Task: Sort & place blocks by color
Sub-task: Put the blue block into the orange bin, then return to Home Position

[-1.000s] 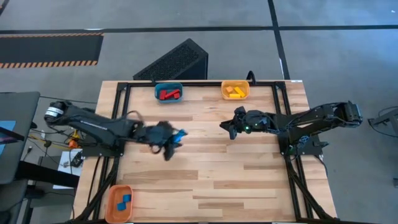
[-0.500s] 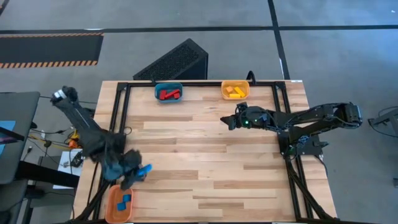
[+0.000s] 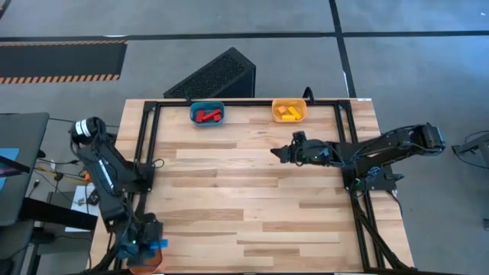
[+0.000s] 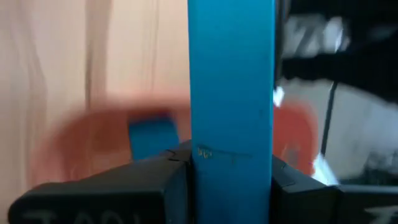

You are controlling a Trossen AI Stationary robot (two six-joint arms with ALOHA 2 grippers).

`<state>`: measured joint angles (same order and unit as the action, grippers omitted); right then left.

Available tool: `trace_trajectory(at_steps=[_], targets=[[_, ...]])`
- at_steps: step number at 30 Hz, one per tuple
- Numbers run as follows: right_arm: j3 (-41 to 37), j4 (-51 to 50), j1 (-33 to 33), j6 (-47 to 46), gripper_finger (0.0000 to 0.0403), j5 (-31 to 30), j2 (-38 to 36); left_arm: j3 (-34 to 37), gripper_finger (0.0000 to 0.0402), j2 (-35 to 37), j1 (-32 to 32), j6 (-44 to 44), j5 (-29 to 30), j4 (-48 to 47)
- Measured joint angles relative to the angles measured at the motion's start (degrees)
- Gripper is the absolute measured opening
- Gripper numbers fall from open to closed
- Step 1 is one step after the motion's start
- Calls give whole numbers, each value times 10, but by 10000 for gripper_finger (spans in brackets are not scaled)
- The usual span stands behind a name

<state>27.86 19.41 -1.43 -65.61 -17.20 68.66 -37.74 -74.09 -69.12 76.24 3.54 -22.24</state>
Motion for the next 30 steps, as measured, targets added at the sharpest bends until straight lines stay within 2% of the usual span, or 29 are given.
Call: trace_trajectory(at_steps=[4,11,14,18,23,26,30], targets=[[0,0,29,-25,120,-47,0,0,74,-10,-33,33,-59,-28],[0,1,68,-37,120,-74,0,-1,80,-7,-52,52,-45,-35],[0,2,77,-47,120,-74,0,-1,105,-8,-45,52,-62,-43],[0,3,86,-49,120,-75,0,-2,159,-7,-31,63,-111,-73],[0,3,89,-47,120,-83,0,-2,211,-7,-14,33,-142,-78],[0,2,84,-46,120,-84,0,-1,222,-7,3,14,-158,-70],[0,34,80,-35,120,-84,0,1,216,-3,21,29,-166,-66]])
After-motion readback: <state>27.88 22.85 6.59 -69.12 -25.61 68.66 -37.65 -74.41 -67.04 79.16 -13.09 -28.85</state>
